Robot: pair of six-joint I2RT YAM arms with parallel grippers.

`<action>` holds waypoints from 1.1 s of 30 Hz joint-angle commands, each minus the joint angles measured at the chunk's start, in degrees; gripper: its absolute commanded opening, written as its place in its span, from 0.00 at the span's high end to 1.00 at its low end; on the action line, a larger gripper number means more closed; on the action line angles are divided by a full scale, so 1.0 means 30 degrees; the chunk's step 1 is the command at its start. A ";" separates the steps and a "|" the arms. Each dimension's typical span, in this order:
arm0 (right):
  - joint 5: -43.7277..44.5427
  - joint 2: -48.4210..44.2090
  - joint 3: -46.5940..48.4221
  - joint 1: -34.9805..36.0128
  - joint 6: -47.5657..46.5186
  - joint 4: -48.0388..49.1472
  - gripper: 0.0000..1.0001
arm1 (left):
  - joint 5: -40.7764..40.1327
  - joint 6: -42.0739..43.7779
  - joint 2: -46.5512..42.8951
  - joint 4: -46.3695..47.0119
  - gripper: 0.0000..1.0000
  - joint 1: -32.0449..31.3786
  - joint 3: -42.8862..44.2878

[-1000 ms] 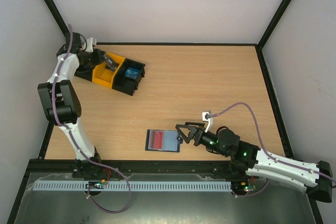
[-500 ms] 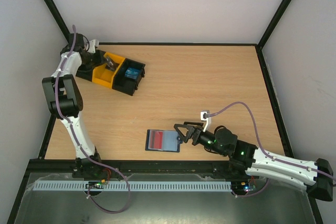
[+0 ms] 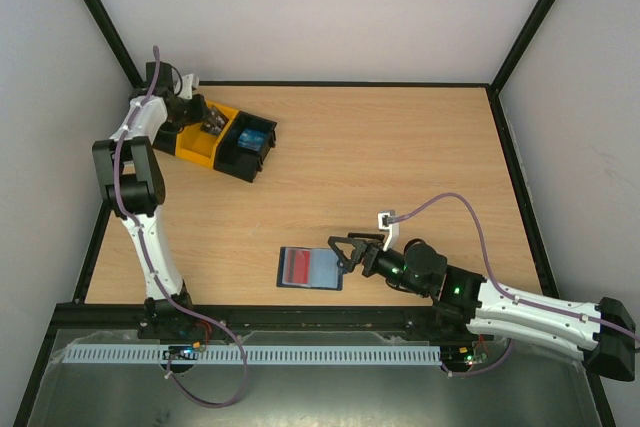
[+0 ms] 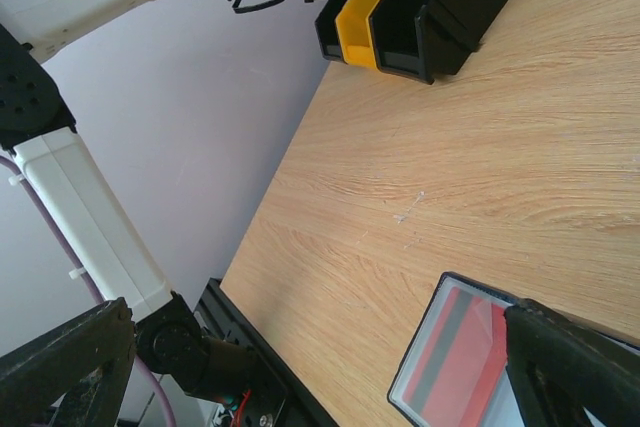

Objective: Take the credit cards out of the card holder

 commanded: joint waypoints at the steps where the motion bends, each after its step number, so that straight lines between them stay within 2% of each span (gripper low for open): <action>1: 0.0411 -0.0046 0.0535 -0.0021 -0.0025 0.0486 0.02 | -0.0998 0.0071 0.0811 0.0150 0.91 -0.0112 0.0886; 16: 0.0657 -0.0080 0.0629 -0.0023 0.0004 0.0247 0.02 | -0.2745 -0.1043 0.0470 0.0556 0.68 -0.0262 0.2287; 21: 0.0923 -0.0118 0.0548 -0.0023 0.0695 -0.0235 0.02 | -0.2274 -0.1470 -0.0315 0.0629 0.62 -0.0516 0.2246; 23: 0.1068 -0.0261 0.0636 -0.0023 0.0860 -0.0703 0.02 | -0.2228 -0.1644 -0.0804 0.0379 0.54 -0.0713 0.2164; 26: 0.1429 -0.0519 0.0947 -0.0023 0.1051 -0.1503 0.02 | -0.2126 -0.1792 -0.1749 0.0010 0.37 -0.0901 0.1652; 31: 0.2357 -0.0543 0.2323 -0.0023 0.1424 -0.4607 0.02 | -0.1684 -0.2542 -0.4437 0.0189 0.05 -0.1262 -0.0718; 33: 0.2864 -0.0573 0.2666 -0.0023 0.1599 -0.6086 0.02 | -0.1549 -0.2974 -0.5557 0.0350 0.00 -0.1466 -0.1744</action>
